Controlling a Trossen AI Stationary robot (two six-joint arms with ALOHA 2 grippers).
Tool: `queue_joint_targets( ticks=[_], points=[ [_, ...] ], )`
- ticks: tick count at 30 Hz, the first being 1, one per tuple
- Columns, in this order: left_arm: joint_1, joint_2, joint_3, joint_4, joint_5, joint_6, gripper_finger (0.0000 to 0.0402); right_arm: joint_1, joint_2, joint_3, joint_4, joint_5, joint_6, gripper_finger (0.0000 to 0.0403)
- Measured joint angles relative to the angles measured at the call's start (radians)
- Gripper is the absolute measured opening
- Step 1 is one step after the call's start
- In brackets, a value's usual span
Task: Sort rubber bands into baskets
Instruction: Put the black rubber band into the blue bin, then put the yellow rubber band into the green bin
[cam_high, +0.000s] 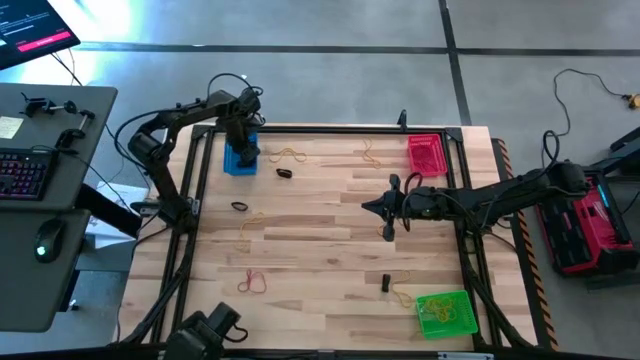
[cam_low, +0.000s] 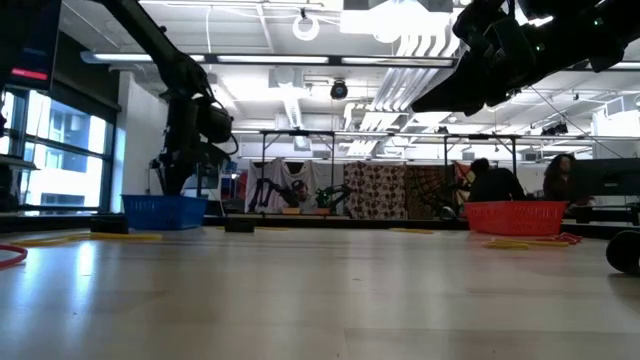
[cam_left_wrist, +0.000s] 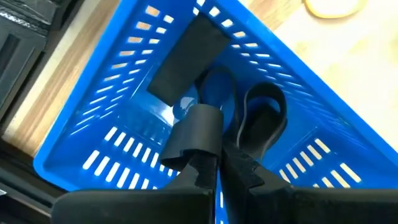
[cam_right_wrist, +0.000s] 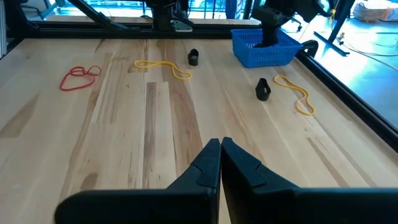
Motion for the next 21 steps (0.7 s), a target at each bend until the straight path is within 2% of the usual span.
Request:
queue_joint_targets(
  ticks=[3,8,16,21],
  points=[
    [-0.001,0.000,0.000,-0.007,-0.002,0.009,0.0011,0.000,0.000,0.000,0.000,0.000,0.004,0.0002],
    [-0.022,0.000,0.000,-0.008,-0.009,0.008,0.0051,0.000,0.000,0.000,0.000,0.000,0.008,0.0002],
    [-0.071,-0.002,0.000,-0.006,-0.147,0.007,0.0121,0.000,0.000,0.000,0.000,0.000,0.008,0.0002],
    [-0.109,-0.047,0.000,-0.006,-0.143,-0.013,0.0148,-0.003,0.000,0.000,0.000,0.000,0.003,0.0002]
  ],
)
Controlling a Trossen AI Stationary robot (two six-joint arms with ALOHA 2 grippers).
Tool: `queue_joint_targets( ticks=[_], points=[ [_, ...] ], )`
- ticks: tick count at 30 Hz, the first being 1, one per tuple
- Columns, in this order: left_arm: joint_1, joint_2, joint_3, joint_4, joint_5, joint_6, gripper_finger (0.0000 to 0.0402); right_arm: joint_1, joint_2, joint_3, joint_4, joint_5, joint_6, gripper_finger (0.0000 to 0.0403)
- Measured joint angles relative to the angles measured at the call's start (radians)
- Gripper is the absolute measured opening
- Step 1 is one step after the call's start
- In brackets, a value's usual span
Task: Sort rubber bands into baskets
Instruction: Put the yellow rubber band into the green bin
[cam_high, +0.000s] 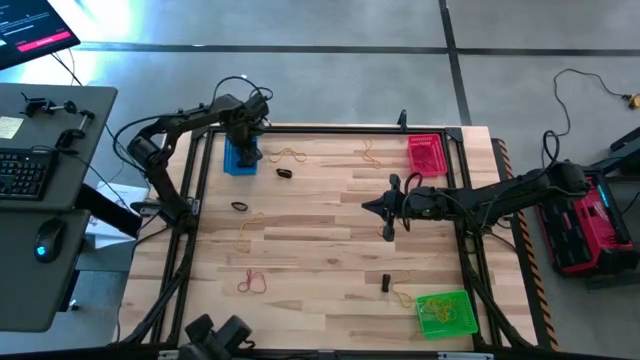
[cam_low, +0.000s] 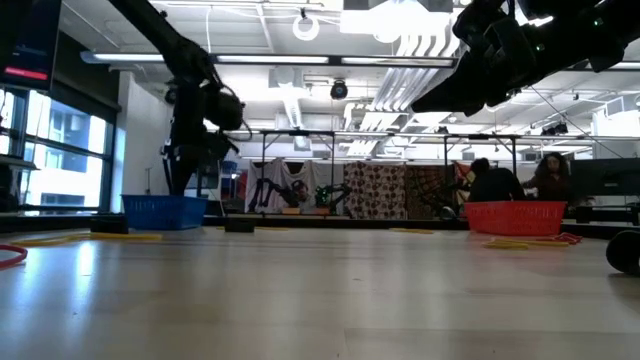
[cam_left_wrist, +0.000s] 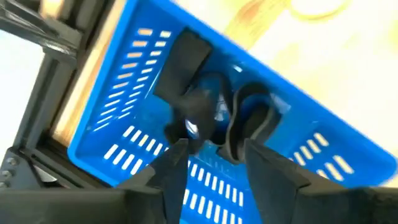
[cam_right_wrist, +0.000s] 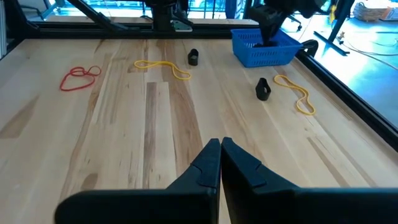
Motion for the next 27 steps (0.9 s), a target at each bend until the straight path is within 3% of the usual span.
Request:
queue_joint_targets(
  ticks=[9,17,21,27],
  points=[
    [-0.124,-0.202,-0.036,0.048,0.059,-0.050,0.0164,-0.025,0.005,0.000,0.010,-0.020,0.025,0.0002],
    [-0.363,-0.417,-0.193,0.156,0.097,-0.107,0.0164,-0.034,0.100,0.000,0.067,-0.026,0.024,0.0002],
    [-0.486,-0.493,-0.278,0.286,0.098,-0.183,0.0163,-0.035,0.173,0.000,0.147,-0.019,0.028,0.0002],
    [-0.641,-0.561,-0.467,0.618,0.101,-0.235,0.0163,-0.014,0.226,0.000,0.196,0.011,0.079,0.0003]
  ],
)
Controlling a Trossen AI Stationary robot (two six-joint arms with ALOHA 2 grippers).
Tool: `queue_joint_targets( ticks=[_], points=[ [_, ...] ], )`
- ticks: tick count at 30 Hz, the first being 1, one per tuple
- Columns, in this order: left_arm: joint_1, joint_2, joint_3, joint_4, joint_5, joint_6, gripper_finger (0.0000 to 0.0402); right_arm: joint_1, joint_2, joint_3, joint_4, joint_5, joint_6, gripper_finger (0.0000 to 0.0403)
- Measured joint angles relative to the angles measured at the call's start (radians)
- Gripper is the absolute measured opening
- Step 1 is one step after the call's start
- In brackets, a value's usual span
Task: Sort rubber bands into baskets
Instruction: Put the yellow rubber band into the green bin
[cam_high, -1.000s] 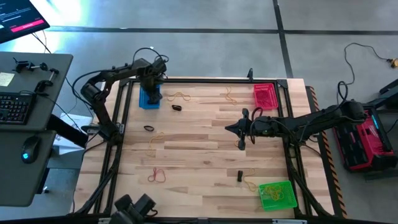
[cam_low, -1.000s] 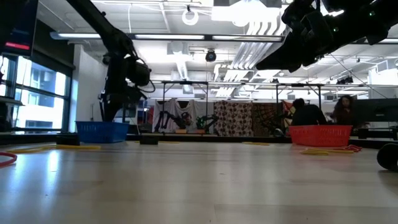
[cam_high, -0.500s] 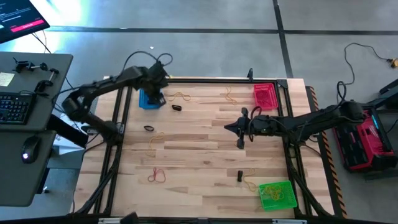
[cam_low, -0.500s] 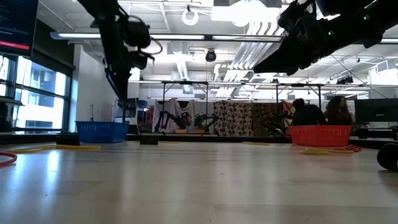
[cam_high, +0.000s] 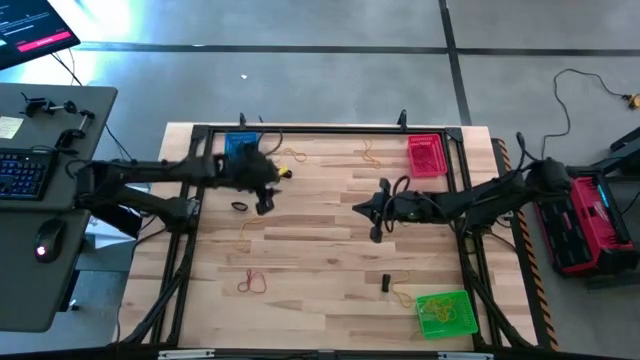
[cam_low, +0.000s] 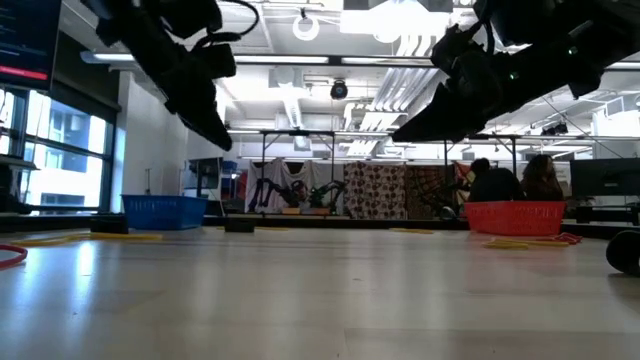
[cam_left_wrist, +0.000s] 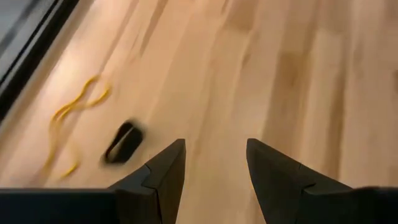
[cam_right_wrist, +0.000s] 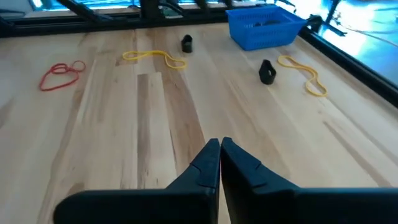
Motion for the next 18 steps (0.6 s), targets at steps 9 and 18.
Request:
queue_joint_targets(
  ticks=[9,18],
  points=[
    [-0.163,-0.019,-0.232,0.558,-0.001,-0.061,0.0163,0.093,-0.008,0.004,-0.043,0.087,0.107,0.0048],
    [-0.310,-0.019,-0.294,0.731,-0.002,-0.088,0.0163,0.232,-0.008,0.229,-0.654,0.096,0.461,0.0113]
  ],
)
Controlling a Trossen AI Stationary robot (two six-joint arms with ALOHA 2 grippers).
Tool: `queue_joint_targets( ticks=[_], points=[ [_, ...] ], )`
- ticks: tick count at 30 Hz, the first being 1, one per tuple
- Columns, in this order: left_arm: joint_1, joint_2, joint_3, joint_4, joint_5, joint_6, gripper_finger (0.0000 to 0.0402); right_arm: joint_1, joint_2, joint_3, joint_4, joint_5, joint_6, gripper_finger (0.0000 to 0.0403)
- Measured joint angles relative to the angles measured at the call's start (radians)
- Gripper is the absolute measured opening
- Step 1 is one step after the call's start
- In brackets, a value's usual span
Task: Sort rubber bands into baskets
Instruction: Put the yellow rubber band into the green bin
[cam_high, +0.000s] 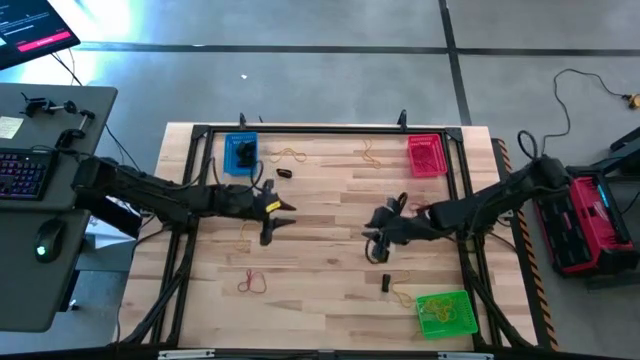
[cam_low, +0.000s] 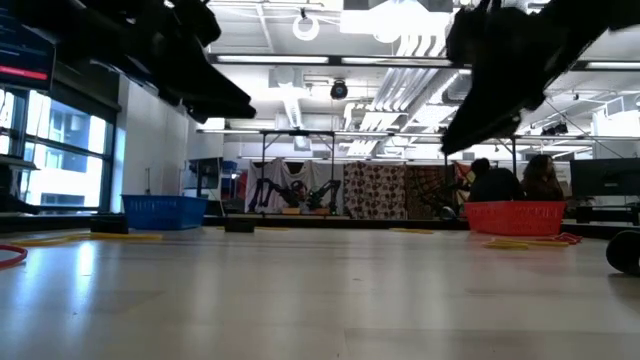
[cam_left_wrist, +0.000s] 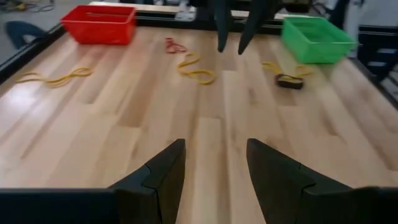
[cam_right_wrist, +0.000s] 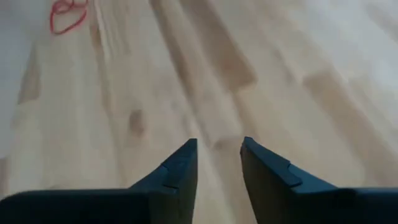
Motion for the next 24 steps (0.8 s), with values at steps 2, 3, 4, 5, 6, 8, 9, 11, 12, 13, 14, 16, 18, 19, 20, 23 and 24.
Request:
queue_joint_targets(
  ticks=[2,3,4,5,6,8,9,11,12,13,14,16,18,19,20,23,24],
  points=[
    [-0.028,0.000,0.000,0.002,-0.002,-0.007,0.0163,0.040,0.000,0.055,-0.129,-0.020,0.097,0.0124],
    [-0.040,0.000,0.000,0.005,-0.002,-0.008,0.0163,0.061,0.000,0.078,-0.186,-0.028,0.140,0.0128],
    [-0.053,0.000,0.000,0.010,-0.002,-0.008,0.0163,0.082,0.001,0.102,-0.233,-0.034,0.177,0.0132],
    [-0.065,0.000,0.000,0.013,-0.003,-0.008,0.0163,0.104,0.003,0.124,-0.275,-0.039,0.211,0.0135],
    [-0.077,0.000,0.000,0.015,-0.004,-0.008,0.0163,0.128,0.005,0.145,-0.313,-0.040,0.236,0.0138],
    [-0.098,0.000,0.000,0.024,-0.006,-0.007,0.0163,0.174,0.018,0.179,-0.387,-0.059,0.271,0.0142],
    [-0.107,0.000,0.000,0.031,-0.006,-0.008,0.0163,0.197,0.028,0.193,-0.419,-0.076,0.289,0.0143],
    [-0.124,0.000,0.000,0.039,-0.006,-0.008,0.0163,0.243,0.055,0.220,-0.472,-0.105,0.333,0.0145],
    [-0.132,0.000,0.000,0.037,-0.007,-0.008,0.0163,0.262,0.070,0.233,-0.496,-0.115,0.354,0.0146],
    [-0.139,0.001,0.000,0.037,-0.012,-0.008,0.0163,0.281,0.090,0.246,-0.518,-0.130,0.374,0.0147],
    [-0.146,0.001,0.000,0.037,-0.018,-0.008,0.0163,0.297,0.109,0.257,-0.541,-0.138,0.393,0.0147],
    [-0.157,0.001,0.000,0.037,-0.032,-0.011,0.0163,0.326,0.148,0.275,-0.571,-0.156,0.411,0.0148],
    [-0.166,0.001,0.000,0.037,-0.045,-0.021,0.0163,0.351,0.187,0.290,-0.574,-0.176,0.407,0.0148],
    [-0.171,0.001,0.000,0.037,-0.051,-0.026,0.0163,0.360,0.207,0.294,-0.576,-0.183,0.404,0.0148],
    [-0.175,0.001,0.000,0.037,-0.055,-0.031,0.0163,0.366,0.225,0.298,-0.578,-0.193,0.403,0.0148],
    [-0.186,0.001,0.000,0.037,-0.056,-0.052,0.0163,0.373,0.279,0.307,-0.577,-0.242,0.403,0.0148],
    [-0.190,0.001,0.000,0.037,-0.056,-0.059,0.0163,0.373,0.296,0.311,-0.577,-0.253,0.403,0.0148]
  ],
)
